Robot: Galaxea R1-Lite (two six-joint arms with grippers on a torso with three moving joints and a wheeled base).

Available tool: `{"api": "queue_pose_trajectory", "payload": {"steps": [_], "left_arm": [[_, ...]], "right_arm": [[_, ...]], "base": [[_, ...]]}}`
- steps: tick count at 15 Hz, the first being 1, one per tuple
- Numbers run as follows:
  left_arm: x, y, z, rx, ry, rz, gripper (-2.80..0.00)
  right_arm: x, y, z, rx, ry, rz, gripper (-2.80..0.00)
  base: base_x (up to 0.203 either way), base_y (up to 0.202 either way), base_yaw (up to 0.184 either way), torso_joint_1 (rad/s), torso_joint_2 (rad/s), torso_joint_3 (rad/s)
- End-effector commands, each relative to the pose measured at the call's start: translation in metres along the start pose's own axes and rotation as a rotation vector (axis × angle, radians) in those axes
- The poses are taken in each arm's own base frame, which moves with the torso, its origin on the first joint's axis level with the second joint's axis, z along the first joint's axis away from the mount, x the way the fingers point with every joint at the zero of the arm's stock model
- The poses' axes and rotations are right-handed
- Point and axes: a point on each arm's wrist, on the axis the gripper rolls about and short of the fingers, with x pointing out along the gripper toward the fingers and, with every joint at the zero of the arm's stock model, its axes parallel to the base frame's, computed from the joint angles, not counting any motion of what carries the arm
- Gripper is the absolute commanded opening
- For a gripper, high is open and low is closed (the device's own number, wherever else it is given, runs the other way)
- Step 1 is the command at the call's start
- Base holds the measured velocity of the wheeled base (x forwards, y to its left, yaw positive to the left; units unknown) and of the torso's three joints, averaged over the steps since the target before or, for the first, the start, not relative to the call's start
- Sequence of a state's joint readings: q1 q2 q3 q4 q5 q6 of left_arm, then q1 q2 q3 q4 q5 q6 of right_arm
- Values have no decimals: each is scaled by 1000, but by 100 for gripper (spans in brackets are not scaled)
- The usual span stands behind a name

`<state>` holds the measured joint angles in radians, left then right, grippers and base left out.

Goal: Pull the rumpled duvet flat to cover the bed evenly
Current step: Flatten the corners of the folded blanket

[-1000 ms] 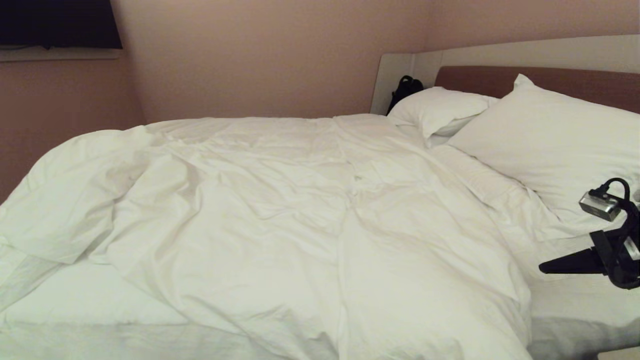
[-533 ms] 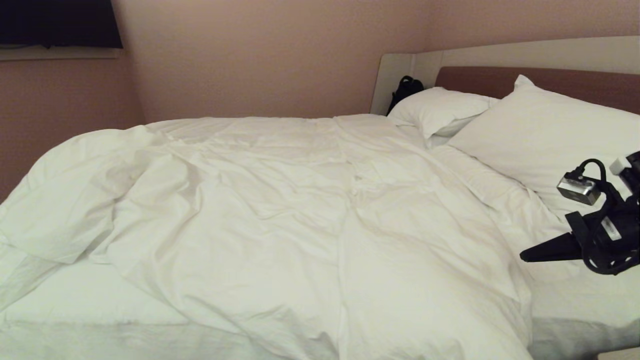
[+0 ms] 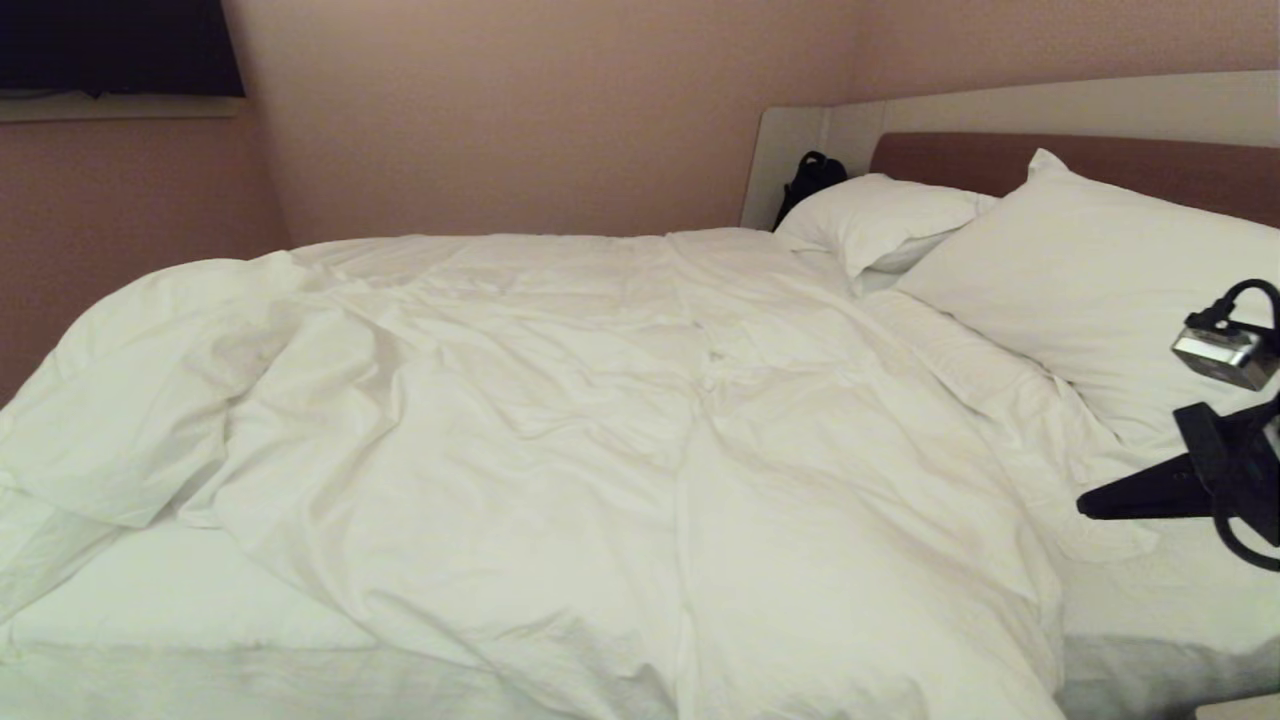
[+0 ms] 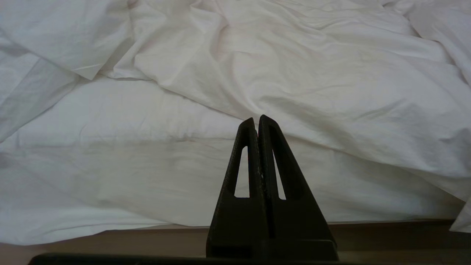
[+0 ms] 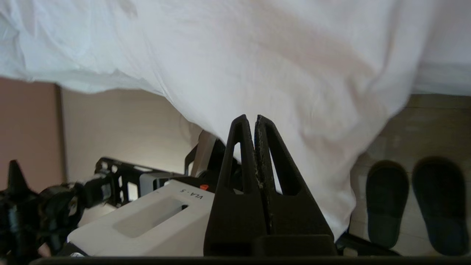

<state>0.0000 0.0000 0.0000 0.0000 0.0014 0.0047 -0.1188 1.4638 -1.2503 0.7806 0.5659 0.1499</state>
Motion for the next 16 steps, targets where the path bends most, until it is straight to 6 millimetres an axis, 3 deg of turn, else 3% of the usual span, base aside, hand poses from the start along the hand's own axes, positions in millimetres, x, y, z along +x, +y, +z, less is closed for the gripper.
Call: {"api": "queue_pose_trajectory", "payload": {"steps": [1, 5, 9, 16], "left_arm": [[0, 0, 0, 0, 0, 0, -280], [0, 0, 0, 0, -2, 0, -280], [0, 0, 0, -2, -2, 0, -280], [0, 0, 0, -3, -2, 0, -280]], "right_arm": [[-33, 17, -27, -8, -111, -62, -280], [-63, 25, -72, -10, -246, -175, -280], [-92, 33, -125, -102, -487, -193, -280], [-101, 25, -217, -306, -698, -165, -280]], "base": [[0, 0, 0, 0, 0, 0], [0, 0, 0, 0, 0, 0], [0, 0, 0, 0, 0, 0], [0, 0, 0, 0, 0, 0]]}}
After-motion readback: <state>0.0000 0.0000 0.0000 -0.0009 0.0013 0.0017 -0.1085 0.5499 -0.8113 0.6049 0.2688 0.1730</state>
